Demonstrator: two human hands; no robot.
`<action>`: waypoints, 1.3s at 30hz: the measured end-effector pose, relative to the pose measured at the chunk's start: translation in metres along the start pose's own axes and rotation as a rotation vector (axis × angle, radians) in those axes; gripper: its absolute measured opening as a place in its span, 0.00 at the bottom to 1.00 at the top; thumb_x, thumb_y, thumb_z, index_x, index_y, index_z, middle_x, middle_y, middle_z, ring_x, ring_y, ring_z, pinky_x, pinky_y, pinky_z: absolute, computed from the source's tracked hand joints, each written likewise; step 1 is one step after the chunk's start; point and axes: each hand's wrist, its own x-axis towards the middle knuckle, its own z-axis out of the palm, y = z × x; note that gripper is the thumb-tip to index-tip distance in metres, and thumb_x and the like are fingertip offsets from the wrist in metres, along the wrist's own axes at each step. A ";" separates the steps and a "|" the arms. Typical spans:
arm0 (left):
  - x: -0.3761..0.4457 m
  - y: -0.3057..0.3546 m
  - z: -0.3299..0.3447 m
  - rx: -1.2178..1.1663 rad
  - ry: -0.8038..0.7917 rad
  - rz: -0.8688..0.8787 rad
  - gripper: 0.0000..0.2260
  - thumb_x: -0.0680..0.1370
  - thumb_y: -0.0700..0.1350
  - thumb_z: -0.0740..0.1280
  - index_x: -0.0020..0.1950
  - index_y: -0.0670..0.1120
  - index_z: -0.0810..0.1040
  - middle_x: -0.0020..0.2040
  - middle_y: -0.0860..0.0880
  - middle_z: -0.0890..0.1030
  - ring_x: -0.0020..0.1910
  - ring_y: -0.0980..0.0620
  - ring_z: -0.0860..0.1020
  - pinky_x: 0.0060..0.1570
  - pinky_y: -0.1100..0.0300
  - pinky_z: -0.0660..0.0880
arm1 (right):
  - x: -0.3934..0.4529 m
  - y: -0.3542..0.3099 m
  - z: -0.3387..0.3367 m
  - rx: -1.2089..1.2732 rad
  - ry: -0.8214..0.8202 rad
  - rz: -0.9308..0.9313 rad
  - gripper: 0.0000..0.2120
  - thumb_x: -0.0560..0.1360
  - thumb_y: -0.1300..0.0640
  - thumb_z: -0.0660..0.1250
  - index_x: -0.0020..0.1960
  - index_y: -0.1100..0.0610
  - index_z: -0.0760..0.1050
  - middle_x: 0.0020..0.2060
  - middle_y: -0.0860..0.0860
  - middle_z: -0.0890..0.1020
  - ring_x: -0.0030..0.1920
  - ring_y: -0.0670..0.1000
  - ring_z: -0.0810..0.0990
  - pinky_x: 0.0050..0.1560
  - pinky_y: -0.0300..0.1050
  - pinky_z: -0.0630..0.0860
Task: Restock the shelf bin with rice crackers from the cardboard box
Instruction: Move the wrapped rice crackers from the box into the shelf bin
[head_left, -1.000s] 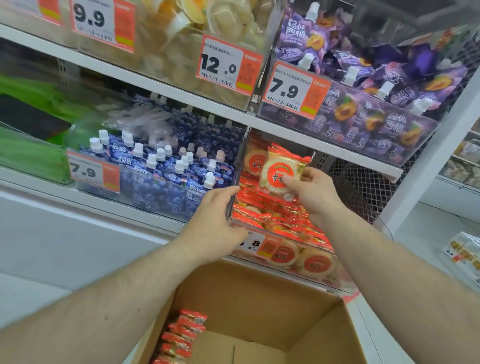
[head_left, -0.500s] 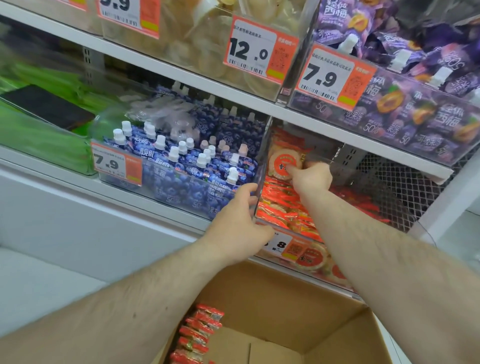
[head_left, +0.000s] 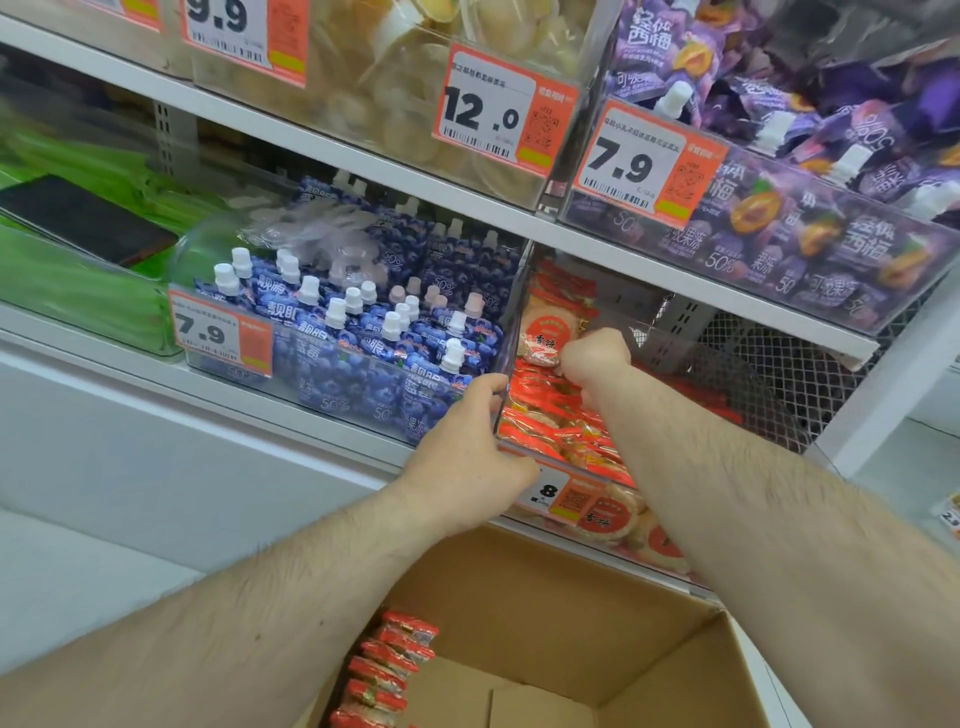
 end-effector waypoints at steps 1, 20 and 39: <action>0.000 0.000 0.000 -0.013 -0.008 0.001 0.26 0.72 0.41 0.70 0.62 0.61 0.62 0.50 0.67 0.73 0.49 0.69 0.74 0.58 0.54 0.76 | 0.001 -0.001 -0.002 -0.007 -0.015 0.002 0.05 0.75 0.69 0.62 0.46 0.66 0.76 0.42 0.57 0.83 0.36 0.52 0.76 0.35 0.44 0.71; -0.026 -0.052 0.021 0.885 -0.796 -0.198 0.08 0.74 0.43 0.65 0.52 0.49 0.78 0.45 0.54 0.79 0.46 0.52 0.77 0.49 0.57 0.76 | -0.171 0.170 0.023 0.184 0.053 -0.897 0.08 0.68 0.65 0.60 0.37 0.62 0.78 0.34 0.50 0.78 0.37 0.45 0.74 0.42 0.33 0.68; -0.014 -0.115 0.040 0.812 -0.792 -0.357 0.11 0.77 0.42 0.64 0.58 0.49 0.78 0.39 0.61 0.74 0.36 0.63 0.72 0.32 0.70 0.65 | -0.196 0.384 0.140 0.082 -0.631 0.943 0.11 0.70 0.65 0.73 0.51 0.65 0.78 0.39 0.58 0.83 0.33 0.52 0.80 0.28 0.41 0.77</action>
